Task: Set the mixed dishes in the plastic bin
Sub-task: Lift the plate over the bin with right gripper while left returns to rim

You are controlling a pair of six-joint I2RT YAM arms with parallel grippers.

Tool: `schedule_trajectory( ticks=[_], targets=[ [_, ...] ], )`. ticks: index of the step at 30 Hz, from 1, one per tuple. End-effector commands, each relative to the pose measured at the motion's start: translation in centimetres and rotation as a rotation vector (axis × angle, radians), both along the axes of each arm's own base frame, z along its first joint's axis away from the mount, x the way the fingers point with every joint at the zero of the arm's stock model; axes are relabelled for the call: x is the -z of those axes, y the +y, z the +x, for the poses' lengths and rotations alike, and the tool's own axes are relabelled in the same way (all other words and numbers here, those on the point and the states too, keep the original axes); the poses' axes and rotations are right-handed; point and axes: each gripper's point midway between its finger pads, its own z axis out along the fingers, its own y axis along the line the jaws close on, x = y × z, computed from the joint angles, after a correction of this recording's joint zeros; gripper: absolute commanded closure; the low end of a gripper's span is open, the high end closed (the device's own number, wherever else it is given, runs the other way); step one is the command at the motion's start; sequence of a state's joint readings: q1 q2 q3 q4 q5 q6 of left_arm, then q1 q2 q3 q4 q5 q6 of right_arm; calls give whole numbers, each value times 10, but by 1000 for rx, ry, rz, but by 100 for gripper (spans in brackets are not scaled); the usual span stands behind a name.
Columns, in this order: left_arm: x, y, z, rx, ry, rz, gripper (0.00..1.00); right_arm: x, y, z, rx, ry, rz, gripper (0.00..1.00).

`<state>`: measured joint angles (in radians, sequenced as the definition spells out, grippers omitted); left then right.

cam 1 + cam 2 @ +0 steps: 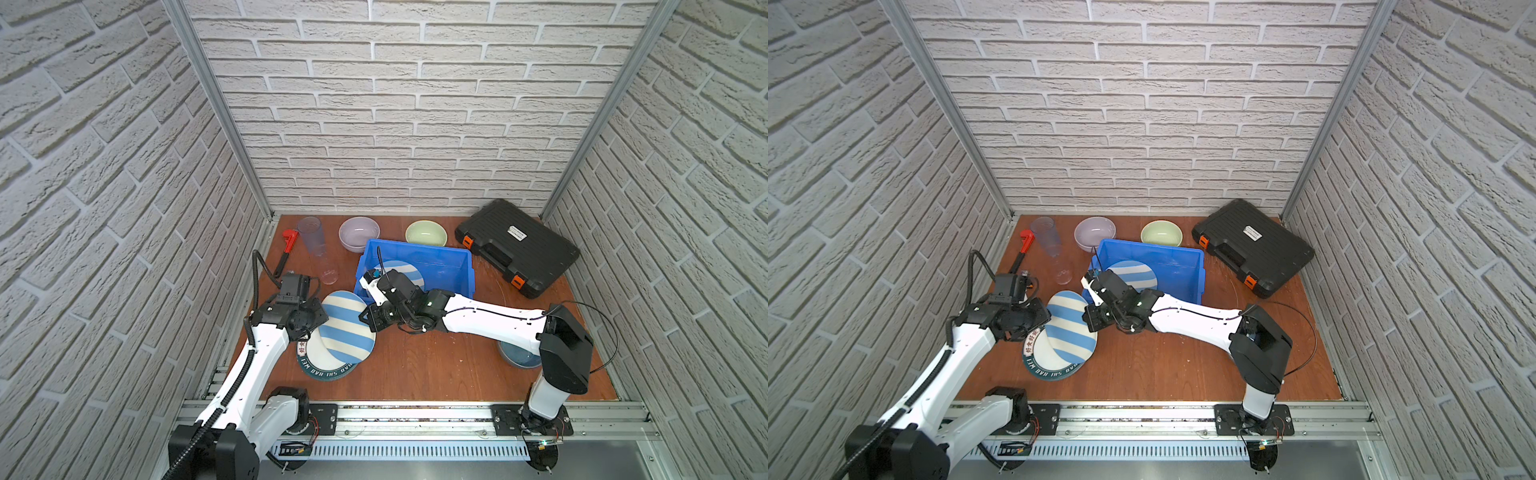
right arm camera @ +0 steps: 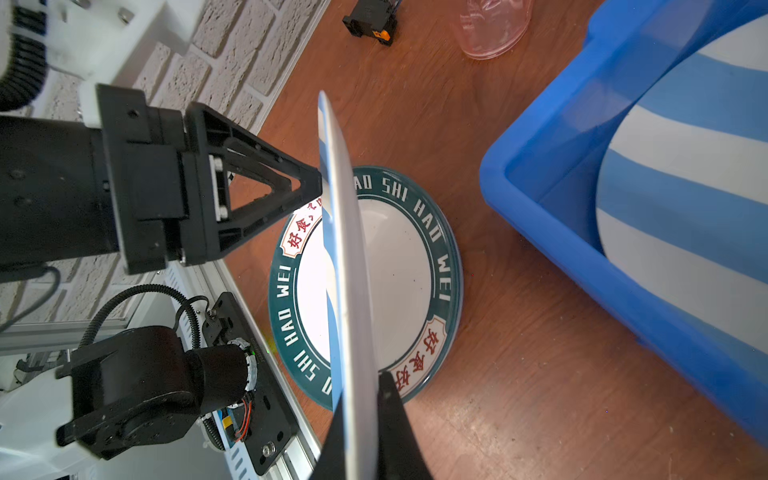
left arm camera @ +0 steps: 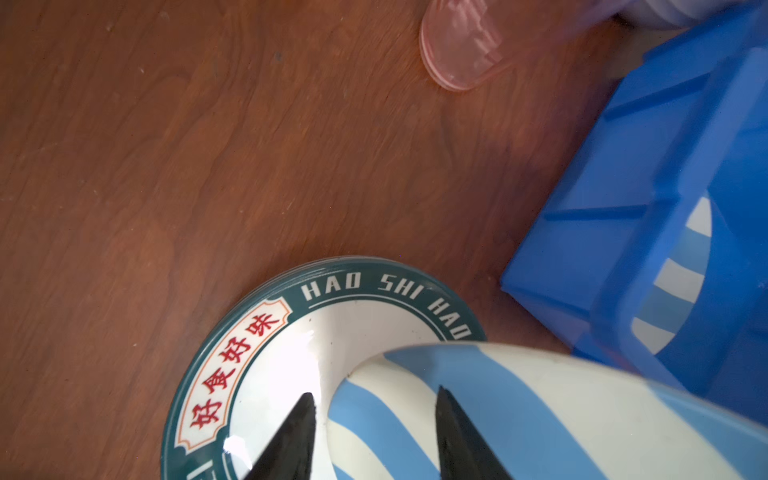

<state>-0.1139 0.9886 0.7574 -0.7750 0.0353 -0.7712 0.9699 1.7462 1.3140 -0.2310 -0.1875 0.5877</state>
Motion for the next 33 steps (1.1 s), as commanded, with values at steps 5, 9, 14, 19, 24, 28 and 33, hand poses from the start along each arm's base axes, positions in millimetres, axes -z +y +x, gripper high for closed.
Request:
schedule_trajectory(
  ticks=[5,9,14,19,24,28,33],
  targets=[
    [-18,-4,4,67,-12,14,53,-53,-19,15,40,-91,92,94],
    [-22,-7,12,94,-28,14,54,-66,-38,25,79,-114,97,94],
    [-31,-16,27,130,-83,-15,54,-83,-71,39,158,-179,77,94],
    [-40,-27,43,173,-130,-51,56,-96,-109,51,250,-242,43,94],
    [-46,-45,58,268,-148,-70,57,-106,-145,60,327,-266,21,94],
    [-49,-61,71,348,-152,-52,57,-111,-170,67,386,-279,-5,94],
    [-51,-77,91,395,-160,-49,59,-113,-199,81,463,-271,-10,94]
  ],
)
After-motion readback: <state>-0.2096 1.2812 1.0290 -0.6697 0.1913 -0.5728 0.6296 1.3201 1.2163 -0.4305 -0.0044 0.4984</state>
